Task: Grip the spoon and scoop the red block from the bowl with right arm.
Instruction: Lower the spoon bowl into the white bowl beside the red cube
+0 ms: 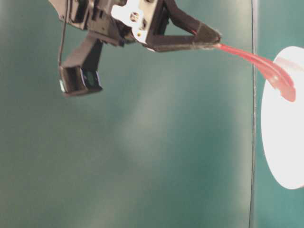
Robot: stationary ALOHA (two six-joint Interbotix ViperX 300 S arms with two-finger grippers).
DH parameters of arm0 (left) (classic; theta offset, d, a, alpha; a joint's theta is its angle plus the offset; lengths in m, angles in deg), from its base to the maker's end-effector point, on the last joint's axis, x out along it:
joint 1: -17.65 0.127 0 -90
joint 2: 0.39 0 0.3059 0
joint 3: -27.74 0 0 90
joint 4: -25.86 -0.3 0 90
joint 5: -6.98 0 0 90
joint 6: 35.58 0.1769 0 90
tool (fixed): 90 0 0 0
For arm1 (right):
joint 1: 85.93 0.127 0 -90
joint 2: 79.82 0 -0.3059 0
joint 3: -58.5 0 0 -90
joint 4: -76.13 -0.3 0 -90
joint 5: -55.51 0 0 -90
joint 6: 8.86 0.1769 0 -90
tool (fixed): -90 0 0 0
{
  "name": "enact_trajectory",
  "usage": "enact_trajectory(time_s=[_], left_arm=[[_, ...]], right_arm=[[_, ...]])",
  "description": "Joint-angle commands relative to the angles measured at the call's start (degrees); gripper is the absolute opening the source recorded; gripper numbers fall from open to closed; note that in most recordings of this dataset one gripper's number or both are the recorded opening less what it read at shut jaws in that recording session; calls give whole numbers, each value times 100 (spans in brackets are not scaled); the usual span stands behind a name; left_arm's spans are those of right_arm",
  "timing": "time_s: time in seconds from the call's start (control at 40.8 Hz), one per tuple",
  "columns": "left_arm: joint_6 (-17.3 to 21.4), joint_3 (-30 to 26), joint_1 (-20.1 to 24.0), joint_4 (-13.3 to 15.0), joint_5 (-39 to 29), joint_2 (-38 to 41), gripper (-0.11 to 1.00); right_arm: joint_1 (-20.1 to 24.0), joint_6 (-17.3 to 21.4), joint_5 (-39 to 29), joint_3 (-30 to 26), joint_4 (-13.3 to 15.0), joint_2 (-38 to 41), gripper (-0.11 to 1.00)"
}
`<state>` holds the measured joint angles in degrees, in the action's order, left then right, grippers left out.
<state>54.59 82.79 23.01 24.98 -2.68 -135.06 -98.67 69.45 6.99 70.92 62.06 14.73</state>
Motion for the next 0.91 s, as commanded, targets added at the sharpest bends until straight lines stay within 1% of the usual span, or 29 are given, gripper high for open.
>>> enact_trajectory(time_s=[0.0, 0.319, 0.883], left_arm=[[0, -141, 26, -9, 70, 35, 0], [9, -141, 18, -9, 70, 26, 0], [9, -141, 26, -9, 70, 9, 0]], right_arm=[[-18, 9, -88, -237, 9, 26, 25], [-18, 18, -105, -325, -18, 281, 25], [158, 26, -79, -554, -44, 703, 25]])
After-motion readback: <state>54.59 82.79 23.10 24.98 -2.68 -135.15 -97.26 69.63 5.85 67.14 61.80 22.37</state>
